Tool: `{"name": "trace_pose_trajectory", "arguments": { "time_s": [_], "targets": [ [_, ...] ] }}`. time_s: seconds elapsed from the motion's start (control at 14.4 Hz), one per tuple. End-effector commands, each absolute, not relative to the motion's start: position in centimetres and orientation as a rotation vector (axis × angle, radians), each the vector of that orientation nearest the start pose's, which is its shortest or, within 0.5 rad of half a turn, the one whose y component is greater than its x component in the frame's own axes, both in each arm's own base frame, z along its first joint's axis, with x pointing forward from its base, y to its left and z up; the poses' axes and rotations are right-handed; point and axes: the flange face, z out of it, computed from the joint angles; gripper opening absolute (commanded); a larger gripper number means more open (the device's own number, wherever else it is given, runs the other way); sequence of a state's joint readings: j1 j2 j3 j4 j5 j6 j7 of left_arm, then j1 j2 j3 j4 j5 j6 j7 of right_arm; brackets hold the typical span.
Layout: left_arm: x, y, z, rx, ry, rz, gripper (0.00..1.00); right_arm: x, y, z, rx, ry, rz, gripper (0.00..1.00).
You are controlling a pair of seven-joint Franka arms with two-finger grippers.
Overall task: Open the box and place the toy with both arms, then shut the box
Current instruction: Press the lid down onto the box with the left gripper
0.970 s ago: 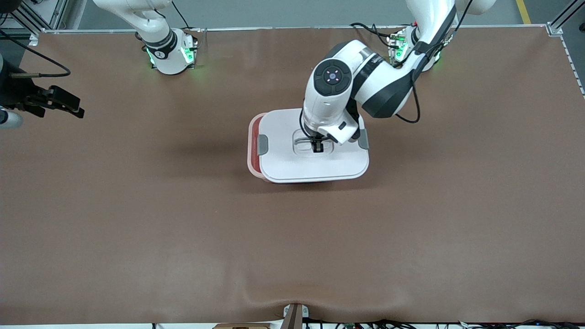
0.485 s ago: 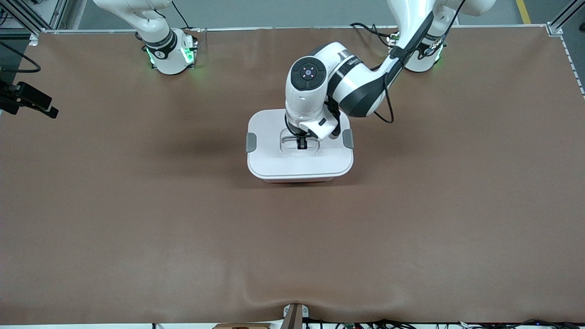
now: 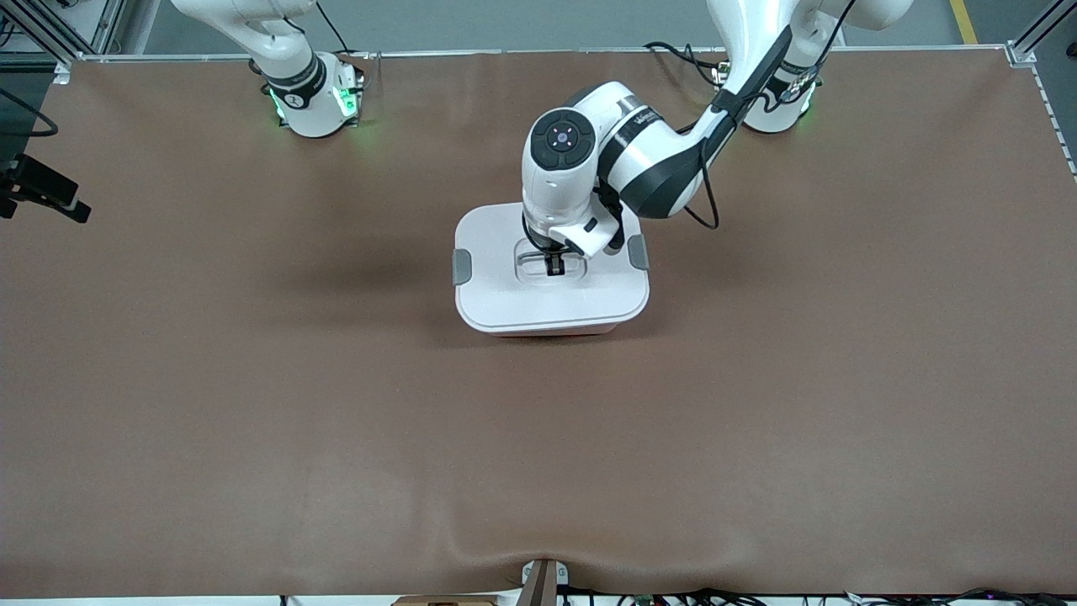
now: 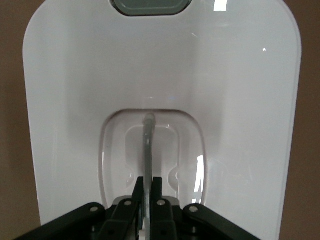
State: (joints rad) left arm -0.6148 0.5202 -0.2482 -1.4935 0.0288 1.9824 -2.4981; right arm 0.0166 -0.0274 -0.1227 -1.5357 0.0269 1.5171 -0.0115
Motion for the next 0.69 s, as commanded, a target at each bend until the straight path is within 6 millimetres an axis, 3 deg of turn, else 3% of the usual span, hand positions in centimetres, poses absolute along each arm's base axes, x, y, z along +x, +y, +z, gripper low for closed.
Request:
{"name": "trace_pose_trajectory", "arguments": {
  "time_s": [0.0, 0.35, 0.62],
  "targets": [
    [47.3, -51.0, 37.3, 2.126, 2.336, -0.111, 0.00, 53.6, -4.2, 65.5, -3.104, 0.102, -0.021, 1.00],
    [47.0, -51.6, 37.1, 2.100, 2.327, -0.107, 0.00, 53.3, -4.1, 65.6, -3.104, 0.106, 0.010, 1.00],
    [45.9, -51.8, 35.6, 2.131, 2.328, -0.102, 0.00, 52.9, -3.4, 65.8, -3.099, 0.161, 0.054, 1.00]
  ]
}}
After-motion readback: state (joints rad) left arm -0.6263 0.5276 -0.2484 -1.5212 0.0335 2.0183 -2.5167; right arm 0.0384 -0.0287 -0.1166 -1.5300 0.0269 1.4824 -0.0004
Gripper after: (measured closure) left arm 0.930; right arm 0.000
